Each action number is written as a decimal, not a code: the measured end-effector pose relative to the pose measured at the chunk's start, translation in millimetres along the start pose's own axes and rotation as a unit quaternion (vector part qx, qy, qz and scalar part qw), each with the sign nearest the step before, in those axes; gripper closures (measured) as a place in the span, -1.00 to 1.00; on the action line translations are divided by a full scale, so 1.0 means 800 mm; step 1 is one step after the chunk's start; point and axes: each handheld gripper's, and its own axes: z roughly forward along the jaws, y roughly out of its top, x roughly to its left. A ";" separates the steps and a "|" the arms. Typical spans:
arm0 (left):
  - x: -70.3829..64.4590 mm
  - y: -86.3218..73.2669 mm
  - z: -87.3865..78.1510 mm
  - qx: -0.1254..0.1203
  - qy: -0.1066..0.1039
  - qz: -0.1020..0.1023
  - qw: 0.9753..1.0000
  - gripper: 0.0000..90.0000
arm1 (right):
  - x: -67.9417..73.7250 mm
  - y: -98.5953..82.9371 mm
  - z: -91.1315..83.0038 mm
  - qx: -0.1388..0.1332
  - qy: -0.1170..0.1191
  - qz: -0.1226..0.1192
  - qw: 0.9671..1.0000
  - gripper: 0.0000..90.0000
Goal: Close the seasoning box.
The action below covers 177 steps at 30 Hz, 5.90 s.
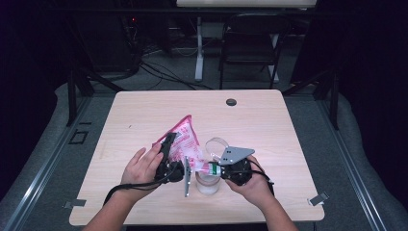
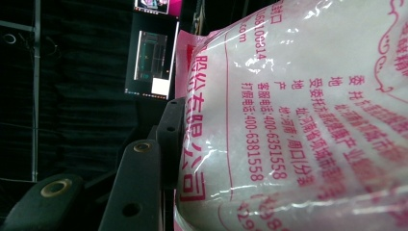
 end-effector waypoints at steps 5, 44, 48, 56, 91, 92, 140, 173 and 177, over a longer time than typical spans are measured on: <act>0.000 0.000 0.000 -0.003 0.002 -0.001 1.000 0.35 | 0.000 0.000 0.000 0.000 0.000 0.000 1.000 1.00; -0.007 0.005 -0.001 -0.018 0.006 0.009 1.000 0.35 | 0.002 -0.009 0.004 0.017 0.001 -0.002 1.000 1.00; -0.007 0.006 -0.002 -0.019 0.005 0.008 1.000 0.35 | 0.002 -0.009 0.004 0.015 0.002 0.001 1.000 1.00; -0.007 0.006 -0.002 -0.020 0.005 0.008 1.000 0.35 | 0.002 -0.009 0.004 0.015 0.002 0.000 1.000 1.00; -0.007 0.007 -0.001 -0.024 0.006 0.007 1.000 0.35 | 0.000 -0.012 0.007 0.018 0.004 0.003 1.000 1.00; -0.007 0.007 -0.001 -0.024 0.006 0.007 1.000 0.35 | 0.000 -0.012 0.007 0.018 0.004 0.003 1.000 1.00; -0.003 0.013 -0.005 -0.033 0.016 0.010 0.999 0.35 | -0.001 -0.013 0.008 0.024 0.004 0.003 1.000 1.00; -0.002 0.014 -0.005 -0.036 0.017 0.008 0.999 0.35 | -0.001 -0.015 0.009 0.023 0.003 0.006 1.000 1.00; -0.001 0.015 -0.006 -0.037 0.018 0.009 0.999 0.35 | -0.001 -0.015 0.009 0.023 0.003 0.006 1.000 1.00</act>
